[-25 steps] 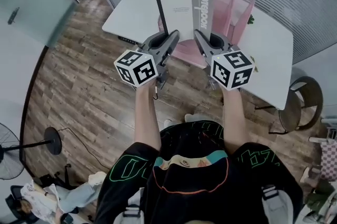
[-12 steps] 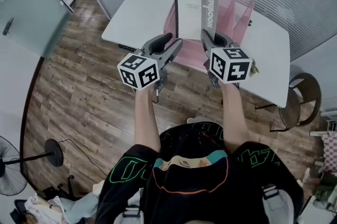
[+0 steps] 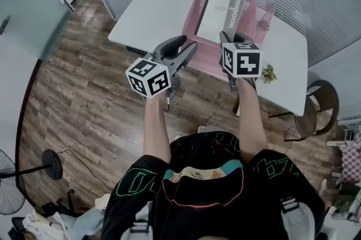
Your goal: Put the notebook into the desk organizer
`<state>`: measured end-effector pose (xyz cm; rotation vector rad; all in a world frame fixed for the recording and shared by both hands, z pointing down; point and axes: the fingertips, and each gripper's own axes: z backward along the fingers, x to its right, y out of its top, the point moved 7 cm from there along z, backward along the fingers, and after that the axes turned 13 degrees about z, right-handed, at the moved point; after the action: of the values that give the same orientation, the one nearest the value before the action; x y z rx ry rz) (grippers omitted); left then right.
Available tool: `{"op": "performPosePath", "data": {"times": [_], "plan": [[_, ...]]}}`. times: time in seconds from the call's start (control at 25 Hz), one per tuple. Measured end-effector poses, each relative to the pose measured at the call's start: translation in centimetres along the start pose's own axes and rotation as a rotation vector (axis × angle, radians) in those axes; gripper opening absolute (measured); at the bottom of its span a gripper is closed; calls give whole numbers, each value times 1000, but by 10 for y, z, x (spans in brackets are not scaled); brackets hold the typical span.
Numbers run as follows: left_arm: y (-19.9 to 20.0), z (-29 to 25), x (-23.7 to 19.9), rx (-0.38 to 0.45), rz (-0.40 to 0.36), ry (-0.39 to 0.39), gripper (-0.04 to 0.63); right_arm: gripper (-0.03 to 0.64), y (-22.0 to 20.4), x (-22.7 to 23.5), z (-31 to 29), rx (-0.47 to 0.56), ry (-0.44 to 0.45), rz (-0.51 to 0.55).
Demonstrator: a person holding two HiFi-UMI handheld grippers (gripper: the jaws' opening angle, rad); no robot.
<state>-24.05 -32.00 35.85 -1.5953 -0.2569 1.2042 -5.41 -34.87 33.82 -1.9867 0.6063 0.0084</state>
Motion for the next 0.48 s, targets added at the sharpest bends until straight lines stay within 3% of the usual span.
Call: {"op": "performPosePath", "data": {"times": [0.48], "plan": [[-1, -7, 0, 16, 35, -60, 163, 100, 16, -10, -21, -170, -117, 271]]}}
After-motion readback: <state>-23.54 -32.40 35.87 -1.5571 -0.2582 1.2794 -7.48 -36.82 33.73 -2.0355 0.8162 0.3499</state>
